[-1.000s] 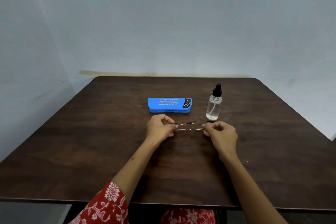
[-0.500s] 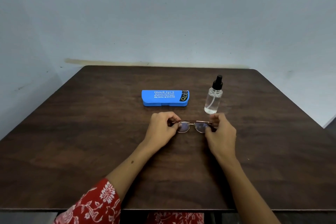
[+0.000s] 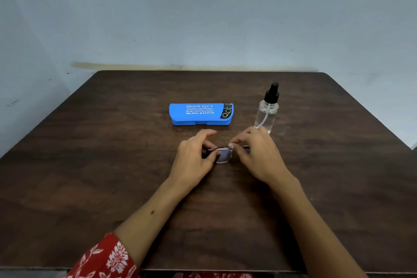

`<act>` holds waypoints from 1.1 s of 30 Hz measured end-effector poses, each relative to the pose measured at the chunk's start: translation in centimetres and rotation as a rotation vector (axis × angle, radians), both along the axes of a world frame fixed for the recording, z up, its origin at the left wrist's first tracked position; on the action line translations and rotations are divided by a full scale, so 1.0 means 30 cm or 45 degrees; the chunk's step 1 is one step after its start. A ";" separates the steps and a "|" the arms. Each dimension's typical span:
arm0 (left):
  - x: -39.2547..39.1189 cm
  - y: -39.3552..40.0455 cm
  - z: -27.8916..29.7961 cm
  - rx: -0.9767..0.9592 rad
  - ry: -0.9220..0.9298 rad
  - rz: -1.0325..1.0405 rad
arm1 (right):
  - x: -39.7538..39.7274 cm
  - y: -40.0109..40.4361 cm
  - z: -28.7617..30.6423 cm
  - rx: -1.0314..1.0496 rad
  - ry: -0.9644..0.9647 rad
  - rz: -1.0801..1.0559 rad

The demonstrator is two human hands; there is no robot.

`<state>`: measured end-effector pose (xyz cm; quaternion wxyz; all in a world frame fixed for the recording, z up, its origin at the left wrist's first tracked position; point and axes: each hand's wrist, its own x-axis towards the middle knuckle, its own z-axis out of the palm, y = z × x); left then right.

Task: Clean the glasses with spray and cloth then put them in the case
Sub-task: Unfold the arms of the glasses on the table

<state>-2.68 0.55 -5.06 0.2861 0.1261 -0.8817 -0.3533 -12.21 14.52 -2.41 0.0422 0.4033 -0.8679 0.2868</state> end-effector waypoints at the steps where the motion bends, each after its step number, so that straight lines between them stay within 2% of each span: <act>1: 0.003 0.000 -0.001 0.000 0.003 0.003 | 0.004 0.000 -0.006 -0.016 0.004 0.000; 5: 0.018 0.003 0.002 -0.021 -0.005 0.014 | 0.020 0.005 -0.018 -0.047 0.099 -0.017; 10: 0.028 0.011 0.008 -0.004 0.001 0.022 | 0.034 0.028 -0.013 -0.252 0.079 -0.021; 20: 0.035 0.016 0.008 -0.296 -0.018 -0.038 | 0.010 0.058 -0.052 -0.649 0.017 -0.191; 24: 0.037 0.028 0.015 -0.326 -0.012 -0.034 | -0.005 0.087 -0.055 -0.778 -0.025 -0.331; 29: 0.035 0.043 0.028 -0.389 -0.024 -0.052 | 0.001 0.091 -0.051 -0.843 -0.061 -0.396; 33: 0.031 0.058 0.036 -0.528 -0.024 -0.013 | -0.003 0.091 -0.045 -0.886 -0.026 -0.389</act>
